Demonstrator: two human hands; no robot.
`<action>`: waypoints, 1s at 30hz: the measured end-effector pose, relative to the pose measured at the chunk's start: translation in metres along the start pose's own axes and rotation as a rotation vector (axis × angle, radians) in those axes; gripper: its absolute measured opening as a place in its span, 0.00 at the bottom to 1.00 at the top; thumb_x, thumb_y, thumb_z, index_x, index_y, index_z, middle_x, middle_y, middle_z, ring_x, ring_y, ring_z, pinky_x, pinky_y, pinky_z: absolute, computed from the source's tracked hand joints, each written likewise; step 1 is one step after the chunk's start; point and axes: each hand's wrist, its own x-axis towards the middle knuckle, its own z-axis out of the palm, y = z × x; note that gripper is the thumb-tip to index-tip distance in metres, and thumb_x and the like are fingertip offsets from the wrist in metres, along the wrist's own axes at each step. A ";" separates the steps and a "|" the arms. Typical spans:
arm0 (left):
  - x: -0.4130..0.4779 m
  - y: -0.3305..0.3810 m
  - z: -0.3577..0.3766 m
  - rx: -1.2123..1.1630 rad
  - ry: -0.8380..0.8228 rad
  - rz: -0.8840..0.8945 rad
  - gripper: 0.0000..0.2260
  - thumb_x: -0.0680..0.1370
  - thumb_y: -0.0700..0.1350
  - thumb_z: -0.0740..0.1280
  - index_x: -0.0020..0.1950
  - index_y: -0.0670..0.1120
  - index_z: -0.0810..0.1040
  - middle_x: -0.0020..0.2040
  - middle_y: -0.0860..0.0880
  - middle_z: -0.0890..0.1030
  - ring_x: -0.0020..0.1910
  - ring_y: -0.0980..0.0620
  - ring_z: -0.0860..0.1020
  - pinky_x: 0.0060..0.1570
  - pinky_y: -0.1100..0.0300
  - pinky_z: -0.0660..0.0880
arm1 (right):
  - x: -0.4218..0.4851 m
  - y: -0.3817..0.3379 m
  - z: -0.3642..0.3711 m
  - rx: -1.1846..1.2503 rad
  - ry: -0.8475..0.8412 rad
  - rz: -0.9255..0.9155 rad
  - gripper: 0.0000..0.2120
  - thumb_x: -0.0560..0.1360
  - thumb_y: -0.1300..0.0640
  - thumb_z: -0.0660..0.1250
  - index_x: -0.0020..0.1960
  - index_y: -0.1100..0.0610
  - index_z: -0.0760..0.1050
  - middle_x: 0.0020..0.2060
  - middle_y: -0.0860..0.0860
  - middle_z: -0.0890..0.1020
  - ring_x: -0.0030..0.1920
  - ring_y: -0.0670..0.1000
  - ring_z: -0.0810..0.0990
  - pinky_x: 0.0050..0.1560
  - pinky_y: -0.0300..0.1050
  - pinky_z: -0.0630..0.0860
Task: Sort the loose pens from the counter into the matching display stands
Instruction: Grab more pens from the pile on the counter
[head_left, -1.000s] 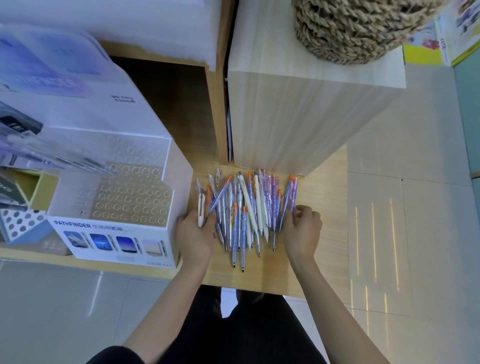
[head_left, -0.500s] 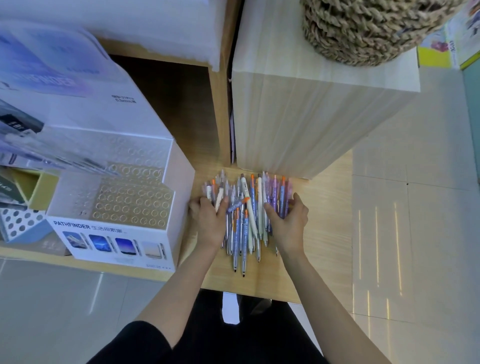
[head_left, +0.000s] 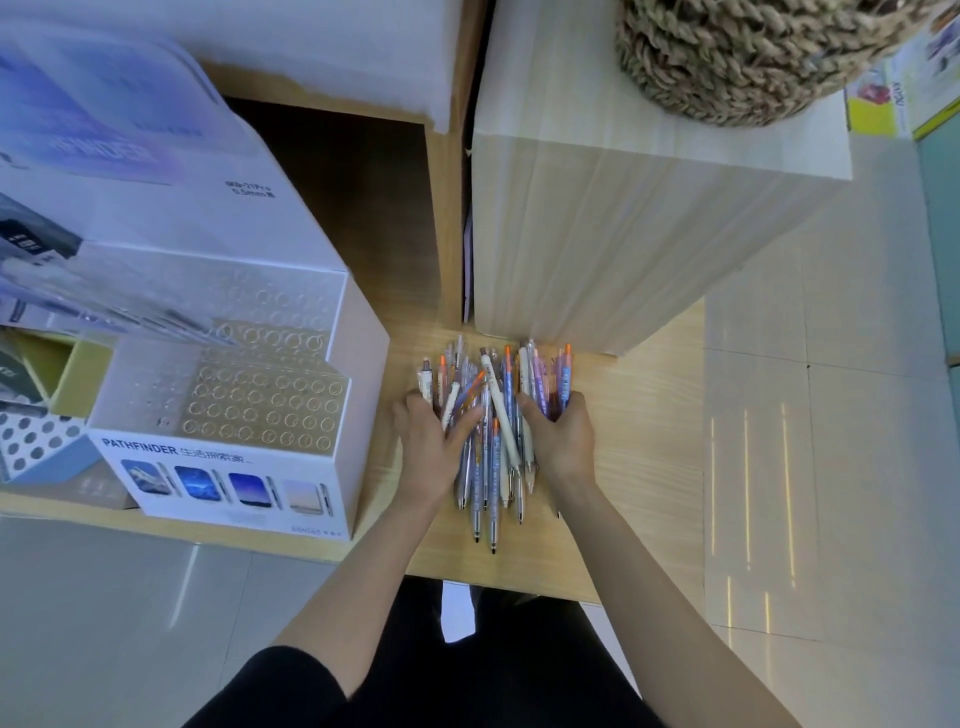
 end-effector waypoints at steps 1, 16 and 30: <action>0.001 -0.001 0.001 0.029 -0.007 -0.009 0.21 0.73 0.52 0.72 0.52 0.39 0.67 0.50 0.46 0.65 0.52 0.49 0.63 0.48 0.60 0.61 | 0.001 0.001 -0.002 -0.005 -0.012 -0.010 0.14 0.75 0.51 0.70 0.53 0.59 0.73 0.47 0.54 0.80 0.47 0.54 0.79 0.51 0.52 0.76; 0.009 0.000 -0.009 -0.084 0.090 -0.053 0.14 0.78 0.45 0.68 0.52 0.40 0.65 0.40 0.48 0.72 0.38 0.54 0.71 0.40 0.64 0.66 | -0.002 0.007 -0.029 0.215 -0.191 0.044 0.11 0.77 0.55 0.68 0.44 0.64 0.76 0.33 0.53 0.77 0.34 0.51 0.74 0.38 0.47 0.75; -0.023 0.054 -0.053 -0.434 -0.136 -0.007 0.10 0.77 0.49 0.68 0.37 0.49 0.76 0.25 0.53 0.74 0.25 0.56 0.72 0.28 0.66 0.71 | -0.040 -0.044 -0.053 0.384 -0.536 -0.182 0.13 0.77 0.48 0.64 0.52 0.58 0.70 0.29 0.53 0.77 0.24 0.50 0.73 0.27 0.43 0.73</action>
